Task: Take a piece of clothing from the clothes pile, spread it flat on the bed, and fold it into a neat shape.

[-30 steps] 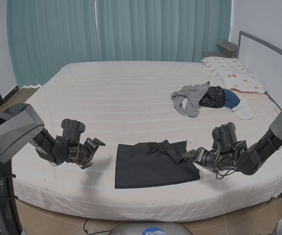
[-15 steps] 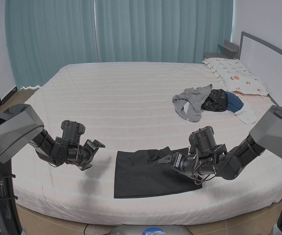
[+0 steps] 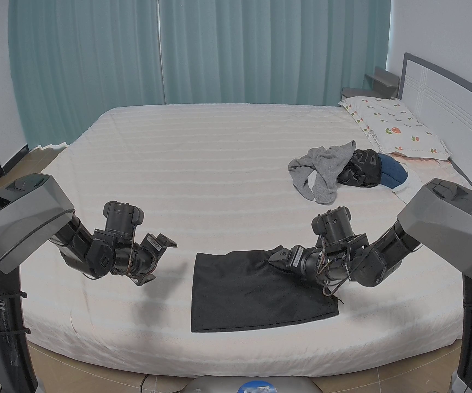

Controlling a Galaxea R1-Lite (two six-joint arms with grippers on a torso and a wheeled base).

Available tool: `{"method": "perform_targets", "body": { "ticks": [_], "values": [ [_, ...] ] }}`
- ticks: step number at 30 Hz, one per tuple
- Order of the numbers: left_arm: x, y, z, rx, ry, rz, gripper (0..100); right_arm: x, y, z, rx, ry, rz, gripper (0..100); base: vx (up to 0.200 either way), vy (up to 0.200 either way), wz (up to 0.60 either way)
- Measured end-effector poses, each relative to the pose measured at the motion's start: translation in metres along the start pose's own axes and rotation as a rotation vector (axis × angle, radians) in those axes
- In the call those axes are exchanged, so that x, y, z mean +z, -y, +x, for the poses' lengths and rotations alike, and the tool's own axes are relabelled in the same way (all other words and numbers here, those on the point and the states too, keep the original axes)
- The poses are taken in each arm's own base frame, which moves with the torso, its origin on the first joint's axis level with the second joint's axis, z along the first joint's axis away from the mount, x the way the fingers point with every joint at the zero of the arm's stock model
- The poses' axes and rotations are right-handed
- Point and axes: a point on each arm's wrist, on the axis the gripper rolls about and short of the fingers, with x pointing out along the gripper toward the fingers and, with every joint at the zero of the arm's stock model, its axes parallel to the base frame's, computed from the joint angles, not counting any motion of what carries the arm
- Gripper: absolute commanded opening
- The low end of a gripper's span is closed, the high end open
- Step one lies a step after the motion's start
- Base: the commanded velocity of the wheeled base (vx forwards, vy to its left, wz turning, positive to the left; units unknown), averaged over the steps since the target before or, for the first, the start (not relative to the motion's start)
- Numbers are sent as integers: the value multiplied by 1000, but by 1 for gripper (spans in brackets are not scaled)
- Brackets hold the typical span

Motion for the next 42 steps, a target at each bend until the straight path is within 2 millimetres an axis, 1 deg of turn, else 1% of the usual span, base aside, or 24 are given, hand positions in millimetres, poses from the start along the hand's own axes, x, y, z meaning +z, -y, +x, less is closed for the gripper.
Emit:
{"method": "perform_targets", "body": {
  "ticks": [2,6,11,15,20,23,26,30,35,38,42],
  "values": [
    [0,0,0,0,0,-1,100,12,6,3,-11,41,4,100,0,0,0],
    [0,0,0,-1,1,-1,100,34,25,7,-45,99,17,100,0,0,0],
    [1,1,0,-4,2,0,100,48,42,9,-66,126,35,100,0,0,0],
    [2,3,1,-11,5,1,100,56,46,11,-10,157,35,100,0,0,0],
    [3,13,3,-41,12,14,100,58,47,14,85,190,22,100,0,0,0],
    [1,23,9,-67,14,39,100,54,54,17,97,181,20,100,0,0,0],
    [-2,29,16,-82,15,112,100,51,58,18,95,169,22,100,0,0,0],
    [-11,36,31,-88,15,205,100,50,61,20,95,161,22,100,0,0,0],
    [-20,48,55,-86,73,250,100,48,62,22,99,158,19,100,0,0,0],
    [-25,51,67,-81,89,263,100,48,60,23,106,157,14,100,0,0,0],
    [-29,49,77,-76,83,269,100,47,55,26,115,155,8,100,0,0,0]
  ]
}}
